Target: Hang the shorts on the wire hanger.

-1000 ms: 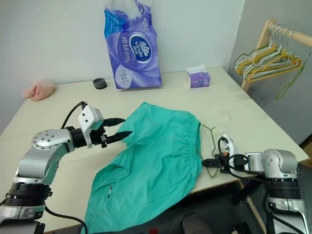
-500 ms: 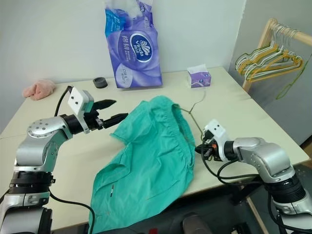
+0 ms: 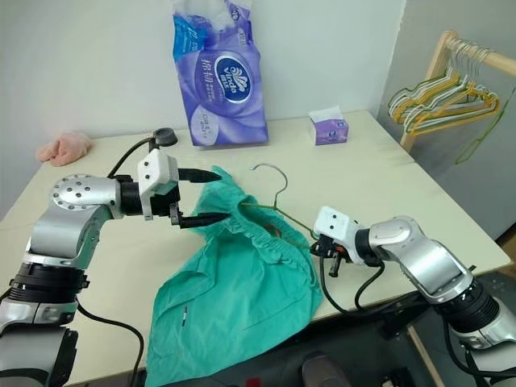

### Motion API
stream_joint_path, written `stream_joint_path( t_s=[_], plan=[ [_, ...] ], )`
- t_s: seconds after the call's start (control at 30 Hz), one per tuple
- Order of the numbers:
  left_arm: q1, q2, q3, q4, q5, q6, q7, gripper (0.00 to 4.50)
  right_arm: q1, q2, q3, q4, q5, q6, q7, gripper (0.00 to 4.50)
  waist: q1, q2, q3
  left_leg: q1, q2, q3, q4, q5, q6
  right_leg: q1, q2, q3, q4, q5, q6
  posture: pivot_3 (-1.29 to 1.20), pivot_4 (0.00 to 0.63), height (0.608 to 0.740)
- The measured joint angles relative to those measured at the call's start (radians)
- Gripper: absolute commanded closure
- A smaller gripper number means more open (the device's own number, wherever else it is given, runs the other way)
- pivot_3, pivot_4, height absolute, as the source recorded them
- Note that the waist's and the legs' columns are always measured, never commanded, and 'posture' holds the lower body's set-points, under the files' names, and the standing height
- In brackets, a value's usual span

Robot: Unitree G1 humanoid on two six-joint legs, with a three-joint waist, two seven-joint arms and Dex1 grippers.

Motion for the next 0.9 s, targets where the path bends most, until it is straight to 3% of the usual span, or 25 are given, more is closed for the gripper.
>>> stream_joint_path(
  t_s=[0.33,0.47,0.83,0.9],
  plan=[
    [0.043,0.045,-0.090,0.043,0.084,-0.122,-0.140,0.02,-0.034,-0.006,0.009,-0.010,-0.086,-0.119,0.077,4.50,-0.005,0.000,0.000,0.000,0.000,-0.001,0.001,0.000,0.000,0.000,0.000,-0.001,0.000,0.000,0.000,-0.34,0.024,0.740],
    [0.043,0.044,-0.090,0.067,0.089,-0.127,-0.142,0.90,-0.057,-0.003,0.007,-0.010,-0.095,-0.132,0.103,4.50,-0.004,0.000,0.000,0.000,0.000,-0.001,0.002,0.000,0.000,0.001,-0.001,-0.001,0.001,0.000,0.000,-0.34,0.020,0.740],
    [0.074,0.043,-0.090,0.065,0.089,-0.103,-0.143,4.43,-0.058,0.014,-0.017,-0.009,-0.115,-0.172,0.128,4.50,-0.005,0.001,-0.001,0.000,0.000,-0.003,0.003,0.000,0.000,0.001,-0.001,-0.003,0.002,0.000,-0.001,-0.34,0.017,0.740],
    [0.085,0.042,-0.091,0.056,0.089,-0.104,-0.151,4.49,-0.058,0.011,-0.026,-0.009,-0.116,-0.183,0.141,4.50,-0.005,0.001,-0.001,0.000,0.000,-0.003,0.003,0.000,0.000,0.001,-0.001,-0.003,0.002,0.000,-0.001,-0.34,0.016,0.740]
  ],
)
